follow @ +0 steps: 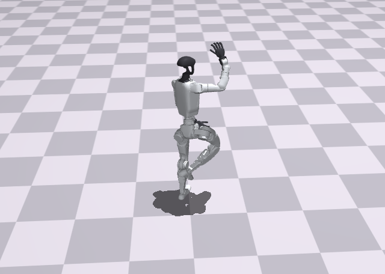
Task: Kungfu
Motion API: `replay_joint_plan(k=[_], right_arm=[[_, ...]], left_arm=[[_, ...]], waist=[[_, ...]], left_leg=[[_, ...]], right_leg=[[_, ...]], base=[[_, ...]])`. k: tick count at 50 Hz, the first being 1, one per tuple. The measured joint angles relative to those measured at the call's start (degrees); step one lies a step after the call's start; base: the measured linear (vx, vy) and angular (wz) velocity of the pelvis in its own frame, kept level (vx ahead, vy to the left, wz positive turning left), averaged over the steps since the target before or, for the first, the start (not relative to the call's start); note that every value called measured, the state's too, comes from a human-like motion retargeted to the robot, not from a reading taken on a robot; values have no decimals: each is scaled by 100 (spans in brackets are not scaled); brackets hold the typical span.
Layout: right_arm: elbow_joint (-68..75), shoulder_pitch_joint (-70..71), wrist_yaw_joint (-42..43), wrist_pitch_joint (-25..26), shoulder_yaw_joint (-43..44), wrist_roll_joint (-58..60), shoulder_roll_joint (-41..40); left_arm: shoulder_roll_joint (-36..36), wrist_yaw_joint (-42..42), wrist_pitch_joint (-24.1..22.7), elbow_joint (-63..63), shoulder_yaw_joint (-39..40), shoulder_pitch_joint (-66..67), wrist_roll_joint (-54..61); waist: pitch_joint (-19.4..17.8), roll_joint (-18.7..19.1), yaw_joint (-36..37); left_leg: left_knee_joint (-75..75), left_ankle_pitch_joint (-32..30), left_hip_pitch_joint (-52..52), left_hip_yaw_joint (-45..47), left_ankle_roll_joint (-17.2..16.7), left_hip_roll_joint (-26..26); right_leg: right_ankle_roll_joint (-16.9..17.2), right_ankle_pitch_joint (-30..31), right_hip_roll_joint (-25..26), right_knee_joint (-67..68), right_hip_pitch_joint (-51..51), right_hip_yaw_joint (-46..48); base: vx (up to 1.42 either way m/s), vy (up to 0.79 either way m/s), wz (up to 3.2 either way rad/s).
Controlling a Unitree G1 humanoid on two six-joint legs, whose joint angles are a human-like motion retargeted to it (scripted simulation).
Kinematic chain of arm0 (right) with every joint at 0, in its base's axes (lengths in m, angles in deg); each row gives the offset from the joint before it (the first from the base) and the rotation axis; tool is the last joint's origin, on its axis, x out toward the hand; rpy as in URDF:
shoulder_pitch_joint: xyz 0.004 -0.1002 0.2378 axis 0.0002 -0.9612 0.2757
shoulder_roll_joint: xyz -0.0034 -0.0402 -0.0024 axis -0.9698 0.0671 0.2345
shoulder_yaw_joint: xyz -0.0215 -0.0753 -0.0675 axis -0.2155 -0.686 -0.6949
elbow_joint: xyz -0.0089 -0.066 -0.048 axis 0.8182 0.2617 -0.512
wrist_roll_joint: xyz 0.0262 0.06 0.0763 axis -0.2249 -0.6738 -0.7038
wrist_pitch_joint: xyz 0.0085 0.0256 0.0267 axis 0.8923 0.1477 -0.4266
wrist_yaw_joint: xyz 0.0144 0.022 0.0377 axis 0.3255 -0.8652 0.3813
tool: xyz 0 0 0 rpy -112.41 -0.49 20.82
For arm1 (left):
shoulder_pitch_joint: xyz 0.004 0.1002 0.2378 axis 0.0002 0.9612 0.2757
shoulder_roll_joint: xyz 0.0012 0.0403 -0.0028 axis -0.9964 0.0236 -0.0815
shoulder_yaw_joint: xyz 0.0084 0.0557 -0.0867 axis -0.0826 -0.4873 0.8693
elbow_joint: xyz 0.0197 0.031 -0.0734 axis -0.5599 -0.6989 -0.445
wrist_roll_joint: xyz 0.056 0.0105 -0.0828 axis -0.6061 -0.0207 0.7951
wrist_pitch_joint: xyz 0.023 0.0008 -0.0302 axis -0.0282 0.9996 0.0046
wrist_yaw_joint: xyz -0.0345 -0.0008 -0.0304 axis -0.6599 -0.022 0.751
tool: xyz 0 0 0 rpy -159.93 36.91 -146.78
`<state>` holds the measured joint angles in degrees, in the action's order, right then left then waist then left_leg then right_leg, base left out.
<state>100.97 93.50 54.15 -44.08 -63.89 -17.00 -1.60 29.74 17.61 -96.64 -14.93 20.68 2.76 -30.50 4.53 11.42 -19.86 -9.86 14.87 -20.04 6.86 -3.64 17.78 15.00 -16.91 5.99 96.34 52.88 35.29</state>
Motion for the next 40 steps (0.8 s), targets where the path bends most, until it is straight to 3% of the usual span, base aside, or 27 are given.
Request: replay_joint_plan(k=[5, 11, 16, 20, 23, 24, 26, 27, 28, 30, 34, 36, 40], right_arm=[[138, -218, 146, -146, -236, -53, -243], [192, -549, 289, -147, -430, -23, -765], [277, -1237, 277, 273, -756, 89, -2128], [249, -2223, -566, 680, -1464, -1118, -3479], [459, -3176, -1734, 1062, -2052, -2527, -4243], [607, -3555, -2127, 1310, -2175, -3038, -4468], [979, -4345, -2643, 1904, -2427, -4050, -4944], [1135, -4698, -2716, 2196, -2550, -4568, -5153], [1190, -4981, -2675, 2485, -2611, -5146, -5285], [1194, -5150, -2313, 2829, -2708, -6353, -4905], [1234, -5394, -2237, 2596, -3004, -6148, -4619], [1116, -5322, -2344, 2372, -3050, -5654, -4585], [362, -4672, -2266, 2212, -2684, -5602, -4190]], left_arm=[[-369, 7, 260, 10, 94, -338, 270], [-378, -448, 144, 282, 166, -656, 321], [78, -895, 129, 385, 22, -1122, 1450], [576, -1096, 217, 578, 2, -1843, 2438], [810, -908, 234, 891, -329, -2395, 2797], [858, -681, 212, 968, -444, -2489, 2805], [901, 48, 209, 1033, -610, -2546, 2725], [900, 519, 258, 1024, -649, -2523, 2653], [889, 1041, 360, 988, -625, -2458, 2547], [999, 1725, 598, 857, -769, -2373, 2468], [1010, 1371, 788, 278, -1006, -2071, 2953], [1049, 997, 721, -1, -996, -1897, 3166], [932, 383, 686, -304, -681, -1757, 3381]], waist=[[52, -8, -1], [2, -108, 14], [-251, -272, -130], [-792, -636, -270], [-1232, -898, 10], [-1360, -836, 156], [-1512, -605, 526], [-1530, -508, 684], [-1510, -432, 770], [-1669, -203, 983], [-1655, 4, 905], [-1638, 166, 783], [-1490, -112, 823]], left_leg=[[-87, 60, 95, -28, 57, -9], [79, 31, 351, 112, 141, -301], [-4, 58, 399, 113, 184, -642], [-1092, 327, -183, 115, 21, -971], [-2245, 861, -856, 301, 81, -1336], [-2588, 1060, -1055, 313, 87, -1275], [-3432, 1437, -1591, 309, -11, -910], [-3895, 1598, -1933, 294, -72, -741], [-4276, 1705, -2296, 257, -90, -648], [-4590, 1742, -2664, 221, -35, -601], [-4758, 1554, -2981, 120, -50, -773], [-4643, 1161, -2956, -16, -103, -867], [-4221, -225, -2559, 514, -266, -1061]], right_leg=[[0, -27, 117, -316, -90, -265], [0, -71, -54, -867, -473, -503], [0, 218, 2, -2323, -1115, -834], [-26, 416, -140, -4120, -1848, -1606], [-309, 1360, -365, -5848, -2393, -2165], [-804, 889, -242, -6115, -2507, -2370], [-2343, -708, 6, -5881, -2423, -2457], [-2870, -1118, 20, -5544, -2171, -2324], [-2769, -1058, 13, -5204, -1730, -2184], [-2898, -1166, 12, -4775, -1237, -2081], [-3000, -1437, -105, -4660, -1215, -1921], [-3000, -1341, -162, -4785, -1292, -1740], [-3000, -1080, -235, -5409, -1826, -2214]], base=[[7, 0, -1], [2, 6, -24], [-7, 10, -15], [-25, 32, 21], [-31, 18, 8], [-27, 11, -12], [-18, 1, -72], [-13, -9, -82], [-20, -1, -57], [-26, 12, -12], [-12, 0, 62], [1, -11, 99], [3, -12, 45]])
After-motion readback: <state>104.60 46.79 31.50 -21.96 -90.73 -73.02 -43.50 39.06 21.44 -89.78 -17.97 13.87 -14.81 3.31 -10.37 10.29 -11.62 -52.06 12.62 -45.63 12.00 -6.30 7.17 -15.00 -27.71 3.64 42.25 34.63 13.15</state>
